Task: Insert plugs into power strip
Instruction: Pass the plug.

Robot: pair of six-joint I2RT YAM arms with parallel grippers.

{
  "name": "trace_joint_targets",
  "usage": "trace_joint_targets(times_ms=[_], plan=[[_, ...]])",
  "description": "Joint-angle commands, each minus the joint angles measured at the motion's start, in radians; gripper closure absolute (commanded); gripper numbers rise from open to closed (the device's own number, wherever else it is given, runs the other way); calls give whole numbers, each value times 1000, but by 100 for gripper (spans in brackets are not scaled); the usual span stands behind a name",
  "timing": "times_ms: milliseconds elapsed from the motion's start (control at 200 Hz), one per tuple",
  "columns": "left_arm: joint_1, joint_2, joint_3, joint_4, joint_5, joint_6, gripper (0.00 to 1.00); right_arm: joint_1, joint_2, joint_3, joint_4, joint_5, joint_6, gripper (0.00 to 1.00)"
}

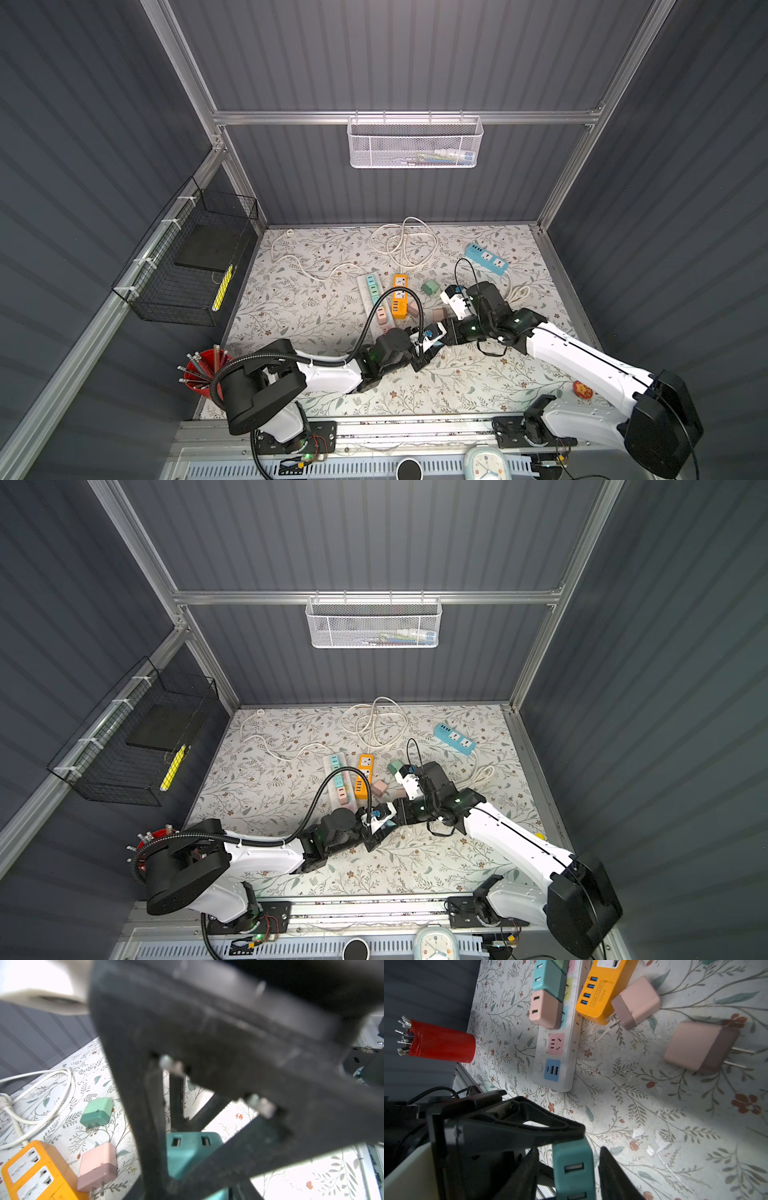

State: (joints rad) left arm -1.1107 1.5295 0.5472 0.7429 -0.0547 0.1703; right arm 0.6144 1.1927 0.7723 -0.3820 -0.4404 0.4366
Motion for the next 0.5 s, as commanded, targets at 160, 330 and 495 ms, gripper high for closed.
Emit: trace_joint_targets(times_ms=[160,330,495], plan=[[-1,-36,-11,45,-6,67,76,2,8,-13,2,-11,-21,59],[0,-30,-1,37,-17,75,68,4,-1,-15,10,-23,-12,72],[0,-35,2,29,-93,59,41,7,-10,-13,23,-8,-1,76]])
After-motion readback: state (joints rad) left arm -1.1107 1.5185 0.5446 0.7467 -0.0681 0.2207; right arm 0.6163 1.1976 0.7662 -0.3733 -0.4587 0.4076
